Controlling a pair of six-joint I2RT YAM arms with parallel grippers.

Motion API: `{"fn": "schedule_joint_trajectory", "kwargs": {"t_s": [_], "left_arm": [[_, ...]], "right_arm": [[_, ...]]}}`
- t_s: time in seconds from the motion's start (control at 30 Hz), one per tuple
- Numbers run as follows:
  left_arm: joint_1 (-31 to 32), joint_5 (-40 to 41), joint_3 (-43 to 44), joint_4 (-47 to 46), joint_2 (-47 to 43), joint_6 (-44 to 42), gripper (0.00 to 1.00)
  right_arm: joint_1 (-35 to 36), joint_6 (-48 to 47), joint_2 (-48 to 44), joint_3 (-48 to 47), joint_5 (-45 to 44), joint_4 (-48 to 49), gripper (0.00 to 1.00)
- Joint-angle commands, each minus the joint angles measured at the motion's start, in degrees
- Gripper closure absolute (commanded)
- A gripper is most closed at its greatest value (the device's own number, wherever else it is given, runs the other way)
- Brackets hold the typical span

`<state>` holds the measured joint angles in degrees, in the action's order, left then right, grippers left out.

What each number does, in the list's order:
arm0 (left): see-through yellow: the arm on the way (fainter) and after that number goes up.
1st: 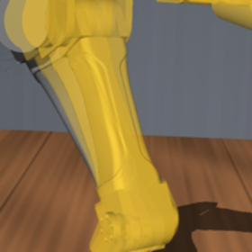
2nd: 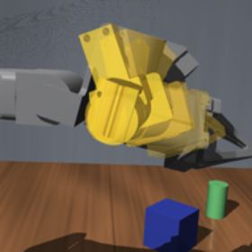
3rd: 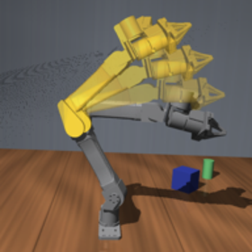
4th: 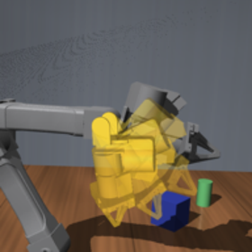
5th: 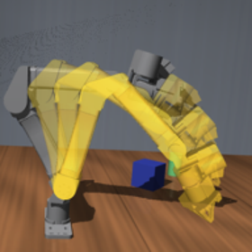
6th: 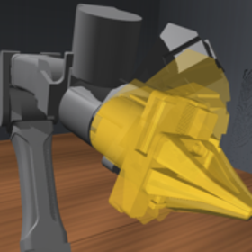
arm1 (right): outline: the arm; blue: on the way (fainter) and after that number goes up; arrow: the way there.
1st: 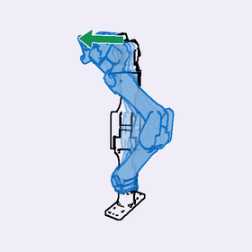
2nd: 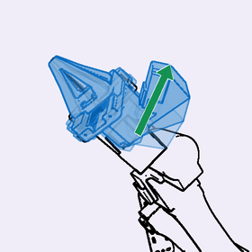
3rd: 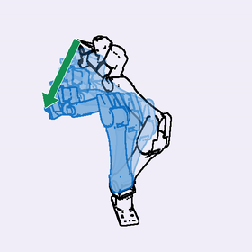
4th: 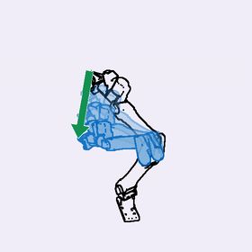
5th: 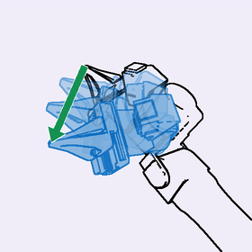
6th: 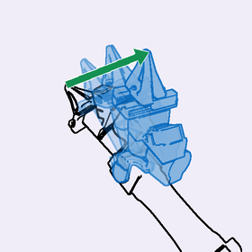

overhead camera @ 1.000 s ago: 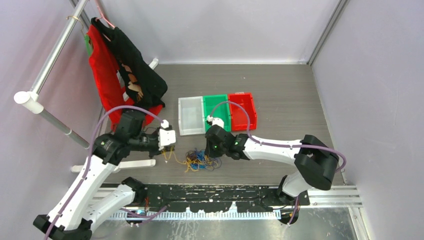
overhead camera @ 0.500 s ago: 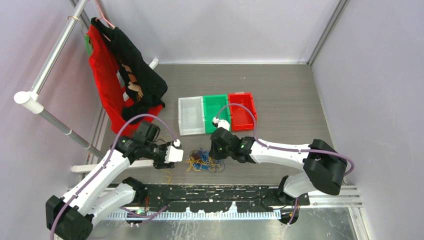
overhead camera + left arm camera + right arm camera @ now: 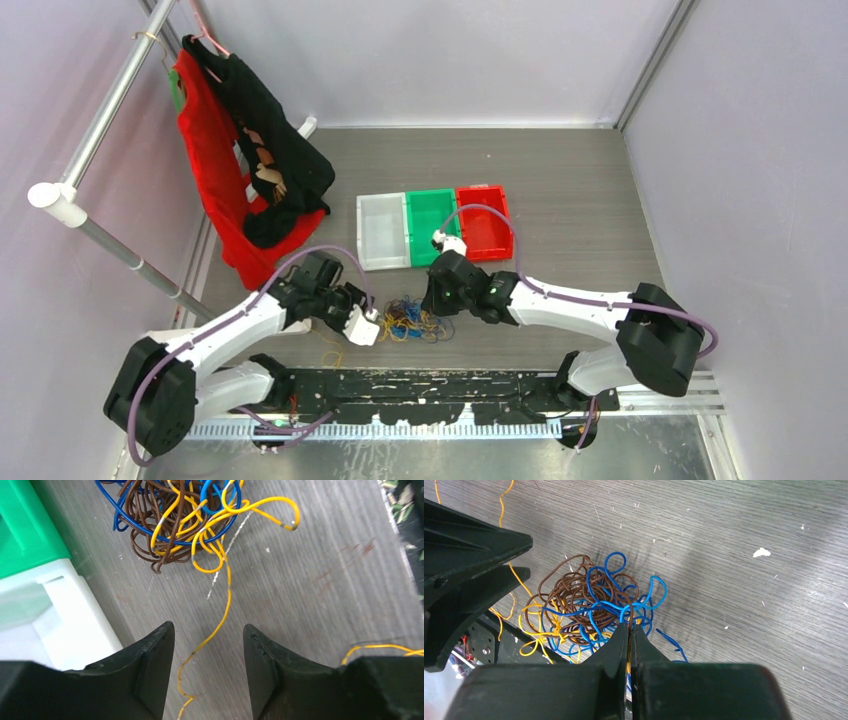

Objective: Untangle the cables
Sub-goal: Untie the cable.

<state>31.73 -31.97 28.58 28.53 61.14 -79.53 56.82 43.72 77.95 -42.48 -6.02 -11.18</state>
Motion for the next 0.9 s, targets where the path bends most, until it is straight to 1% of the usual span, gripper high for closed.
{"fn": "schedule_joint_trajectory", "kwargs": {"t_s": [0.0, 0.03, 0.17, 0.23, 0.27, 0.3, 0.33, 0.37, 0.4, 0.5, 0.53, 0.6, 0.67, 0.77, 0.87], "left_arm": [[0.3, 0.4, -0.8, -7.4, 1.7, -10.0, 0.51], [0.4, 0.6, -1.4, -8.6, 1.9, -10.5, 0.59], [0.7, 2.6, -2.8, -11.9, 0.5, -13.4, 0.99], [0.7, 3.2, -1.0, -9.7, -2.1, -12.9, 1.0], [0.7, 2.7, 0.7, -6.8, -4.4, -12.4, 1.0], [0.7, 2.1, 2.5, -4.0, -6.2, -12.2, 1.0], [0.7, 0.9, 4.5, -1.7, -8.2, -11.5, 1.0], [0.7, -0.8, 5.7, -0.4, -10.5, -11.2, 1.0], [0.7, -2.7, 6.9, 1.0, -12.4, -11.4, 1.0], [0.8, -8.3, 10.1, 7.2, -17.0, -14.1, 1.0], [0.9, -9.5, 10.9, 8.8, -18.1, -15.5, 1.0], [1.0, -10.9, 11.7, 9.8, -19.8, -16.7, 1.0], [1.0, -11.4, 12.4, 9.7, -20.8, -16.9, 1.0], [1.1, -12.0, 13.8, 9.0, -21.4, -15.7, 1.0], [1.1, -12.4, 15.3, 8.6, -21.7, -14.5, 1.0]], "right_arm": [[-0.9, 0.5, -2.7, 0.6, 2.1, 1.9, 0.98], [-1.2, 0.4, -2.8, 0.8, 2.5, 2.0, 0.98], [-1.9, 0.4, -4.1, 1.5, 4.1, 1.1, 0.98], [-2.7, -0.1, -6.2, 2.1, 4.5, 0.5, 0.96], [-3.3, -0.6, -7.8, 2.3, 4.6, 0.3, 0.95], [-3.8, -1.3, -9.5, 2.4, 4.9, 0.4, 0.93], [-4.3, -2.6, -11.3, 2.3, 4.9, 1.0, 0.88], [-4.6, -4.0, -13.7, 2.3, 4.8, 2.0, 0.77], [-4.7, -6.5, -15.3, 2.3, 4.4, 3.2, 0.56], [-4.7, -12.2, -19.2, 2.3, 3.4, 8.8, 0.38], [-4.7, -13.9, -19.8, 1.6, 3.2, 10.2, 0.34], [-4.7, -17.0, -19.7, -0.6, 4.1, 11.6, 0.29], [-4.7, -19.0, -18.1, -3.2, 8.4, 12.9, 0.28], [-4.2, -19.4, -15.8, -4.3, 15.0, 20.0, 0.28], [-2.6, -19.6, -14.5, -4.0, 19.0, 26.4, 0.29]]}}
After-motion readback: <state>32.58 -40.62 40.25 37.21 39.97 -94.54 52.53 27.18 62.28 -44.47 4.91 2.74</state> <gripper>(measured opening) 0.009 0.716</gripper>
